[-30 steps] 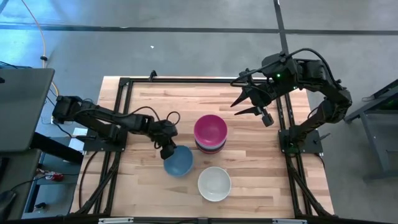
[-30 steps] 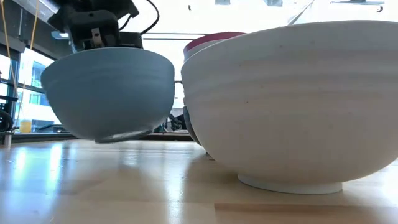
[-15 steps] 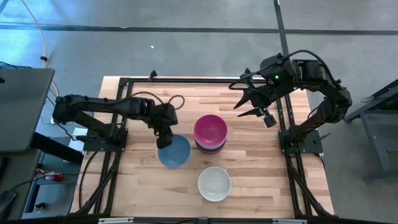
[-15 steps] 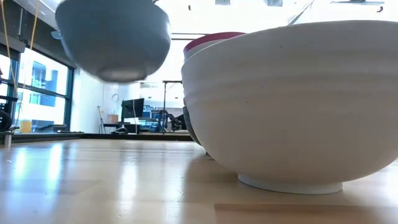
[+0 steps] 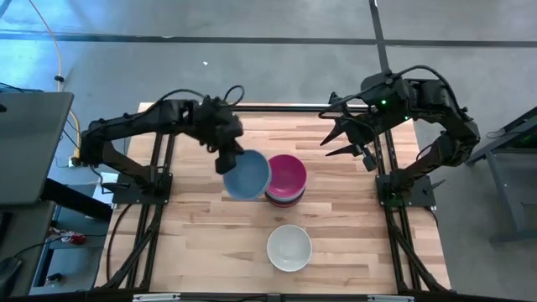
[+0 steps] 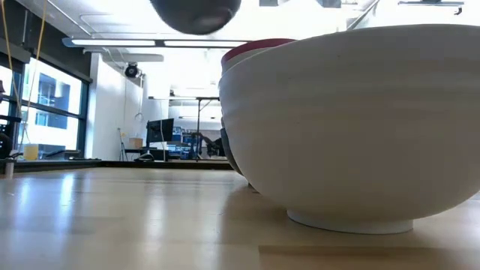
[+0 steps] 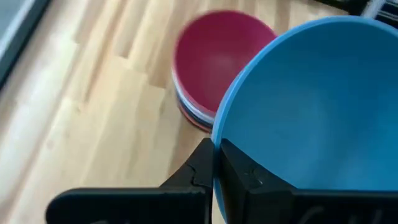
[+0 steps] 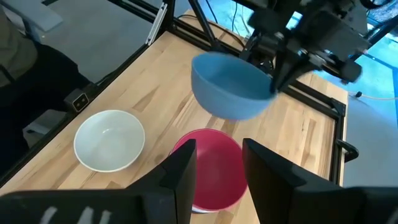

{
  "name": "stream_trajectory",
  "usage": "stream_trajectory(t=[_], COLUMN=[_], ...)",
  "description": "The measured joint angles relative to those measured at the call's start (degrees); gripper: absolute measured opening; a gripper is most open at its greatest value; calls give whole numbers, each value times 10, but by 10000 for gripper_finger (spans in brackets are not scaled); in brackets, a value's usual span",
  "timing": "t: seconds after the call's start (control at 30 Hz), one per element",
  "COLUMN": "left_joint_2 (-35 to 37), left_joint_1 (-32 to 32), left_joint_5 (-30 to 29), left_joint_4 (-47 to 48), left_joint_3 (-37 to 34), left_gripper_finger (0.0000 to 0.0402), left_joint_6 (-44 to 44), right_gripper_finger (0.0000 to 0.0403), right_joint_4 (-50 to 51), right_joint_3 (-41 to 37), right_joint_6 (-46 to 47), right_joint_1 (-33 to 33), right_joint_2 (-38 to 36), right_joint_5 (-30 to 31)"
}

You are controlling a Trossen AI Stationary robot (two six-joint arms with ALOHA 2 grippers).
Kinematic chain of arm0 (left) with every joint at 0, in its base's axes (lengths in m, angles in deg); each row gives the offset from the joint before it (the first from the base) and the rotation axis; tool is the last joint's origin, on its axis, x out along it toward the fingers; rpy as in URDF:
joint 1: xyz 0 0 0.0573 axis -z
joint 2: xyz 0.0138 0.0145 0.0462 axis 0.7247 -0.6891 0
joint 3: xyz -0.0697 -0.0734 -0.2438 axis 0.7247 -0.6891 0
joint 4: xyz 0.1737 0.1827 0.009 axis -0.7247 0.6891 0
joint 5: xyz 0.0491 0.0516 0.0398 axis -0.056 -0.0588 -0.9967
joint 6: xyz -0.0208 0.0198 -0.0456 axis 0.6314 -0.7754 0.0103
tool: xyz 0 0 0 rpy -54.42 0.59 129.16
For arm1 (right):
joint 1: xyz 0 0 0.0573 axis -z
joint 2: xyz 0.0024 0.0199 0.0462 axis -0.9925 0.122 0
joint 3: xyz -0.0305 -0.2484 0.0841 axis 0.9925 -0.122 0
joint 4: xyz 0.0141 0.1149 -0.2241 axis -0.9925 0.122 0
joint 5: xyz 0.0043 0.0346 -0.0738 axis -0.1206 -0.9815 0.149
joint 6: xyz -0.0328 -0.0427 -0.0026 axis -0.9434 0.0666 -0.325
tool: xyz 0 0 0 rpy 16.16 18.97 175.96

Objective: Nest bowls inside each other
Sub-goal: Stack the blue bowl on the pink bowl

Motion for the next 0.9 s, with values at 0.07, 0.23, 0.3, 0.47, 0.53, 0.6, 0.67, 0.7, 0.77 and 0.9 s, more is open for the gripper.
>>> stream_trajectory(t=[0.07, 0.23, 0.3, 0.47, 0.53, 0.6, 0.67, 0.7, 0.77, 0.9], left_joint_2=[-26, -116, -156, -253, -288, -319, -346, -358, -380, -408], left_joint_1=[-12, -33, -39, -55, -62, -66, -70, -72, -72, -74], left_joint_5=[-1, 22, 46, 63, 69, 83, 90, 90, 91, 93], left_joint_4=[2, 5, 12, 61, 78, 83, 99, 110, 126, 156], left_joint_3=[33, 123, 165, 263, 295, 324, 351, 363, 383, 405], left_gripper_finger=[0, 0, 0, 0, 0, 0, 0, 0, 0, 0], left_joint_6=[-16, -59, -75, -104, -112, -117, -122, -123, -124, -132], right_gripper_finger=[124, 124, 124, 124, 124, 124, 124, 124, 124, 124], right_joint_4=[0, 5, 11, 28, 34, 38, 39, 40, 46, 57], right_joint_3=[0, 0, 0, 0, 0, 0, 0, 0, 0, 0], right_joint_6=[3, 9, 10, 24, 25, 25, 25, 25, 24, 23], right_joint_1=[0, 0, 0, 0, 0, 0, 0, 0, 0, 0], right_joint_2=[-5, -15, -18, -26, -30, -33, -36, -37, -39, -43], right_joint_5=[0, 0, 0, 0, 0, 0, 0, 0, 0, 0])
